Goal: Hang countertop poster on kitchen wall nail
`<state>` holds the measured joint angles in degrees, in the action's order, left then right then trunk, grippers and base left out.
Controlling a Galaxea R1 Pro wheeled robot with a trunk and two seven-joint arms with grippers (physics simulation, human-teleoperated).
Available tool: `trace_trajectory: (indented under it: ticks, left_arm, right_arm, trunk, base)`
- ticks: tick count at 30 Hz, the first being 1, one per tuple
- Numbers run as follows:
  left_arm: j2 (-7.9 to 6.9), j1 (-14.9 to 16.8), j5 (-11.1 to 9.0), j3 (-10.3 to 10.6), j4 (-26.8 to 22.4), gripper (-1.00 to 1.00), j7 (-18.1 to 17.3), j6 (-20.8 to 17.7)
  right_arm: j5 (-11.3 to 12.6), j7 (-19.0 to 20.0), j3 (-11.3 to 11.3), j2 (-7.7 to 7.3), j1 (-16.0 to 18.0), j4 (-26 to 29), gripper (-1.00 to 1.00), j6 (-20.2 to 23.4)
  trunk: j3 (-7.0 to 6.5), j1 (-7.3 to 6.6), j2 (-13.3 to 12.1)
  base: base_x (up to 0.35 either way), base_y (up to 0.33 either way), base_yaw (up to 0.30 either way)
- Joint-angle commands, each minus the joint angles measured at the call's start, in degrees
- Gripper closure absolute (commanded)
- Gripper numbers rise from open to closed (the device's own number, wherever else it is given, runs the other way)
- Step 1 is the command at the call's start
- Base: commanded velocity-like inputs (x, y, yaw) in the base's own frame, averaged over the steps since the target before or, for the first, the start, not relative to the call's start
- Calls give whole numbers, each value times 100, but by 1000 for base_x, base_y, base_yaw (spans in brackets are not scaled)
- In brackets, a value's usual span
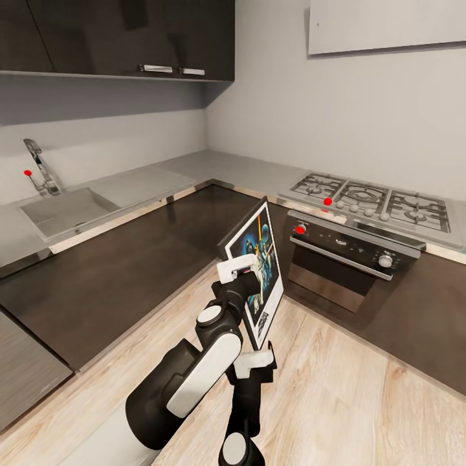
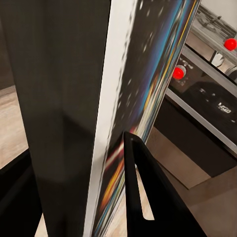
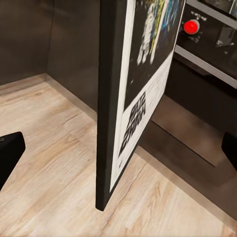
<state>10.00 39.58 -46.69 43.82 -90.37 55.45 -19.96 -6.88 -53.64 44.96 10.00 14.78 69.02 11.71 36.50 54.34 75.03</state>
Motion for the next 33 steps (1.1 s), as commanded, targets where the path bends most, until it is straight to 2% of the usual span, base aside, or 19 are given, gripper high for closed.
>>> trace_trajectory:
  ticks: [1, 11, 14, 16, 19, 21, 23, 33]
  left_arm:
    - [0, 6, -15, 3, -7, 100, 36, -34]
    - [0, 6, -15, 3, -7, 100, 36, -23]
    - [0, 6, -31, 9, -7, 100, 36, -18]
    - [0, 6, -88, 10, -7, 100, 36, -11]
    - [0, 6, -335, 13, -7, 100, 36, 121]
    - [0, 6, -533, 104, -7, 100, 39, 272]
    - [0, 6, -602, 175, -7, 100, 42, 328]
    - [0, 6, -671, 251, -7, 100, 171, 391]
  right_arm:
    - [-33, -24, 6, 0, 6, -1, -100, 58]
    - [-41, -27, 4, 0, 27, -12, -100, 43]
    - [-40, -32, 4, 0, 99, -160, -100, 24]
    - [-37, -55, 4, 0, 145, -248, -100, 18]
    - [-28, -165, 4, 0, 217, -389, -100, 6]
    - [-20, -241, 4, 0, 254, -457, -100, 2]
    - [-18, -268, 4, 0, 267, -480, -100, 0]
    - [-17, -295, 4, 0, 279, -502, -100, 0]
  trunk:
    - [5, 0, 3]
    - [5, 0, 3]
    - [5, 0, 3]
    - [5, 0, 3]
    - [5, 0, 3]
    - [5, 0, 3]
    - [5, 0, 3]
    - [5, 0, 3]
  base:
    - [0, 0, 0]
    - [0, 0, 0]
    - [0, 0, 0]
    - [0, 0, 0]
    - [0, 0, 0]
    - [0, 0, 0]
    - [0, 0, 0]
    - [0, 0, 0]
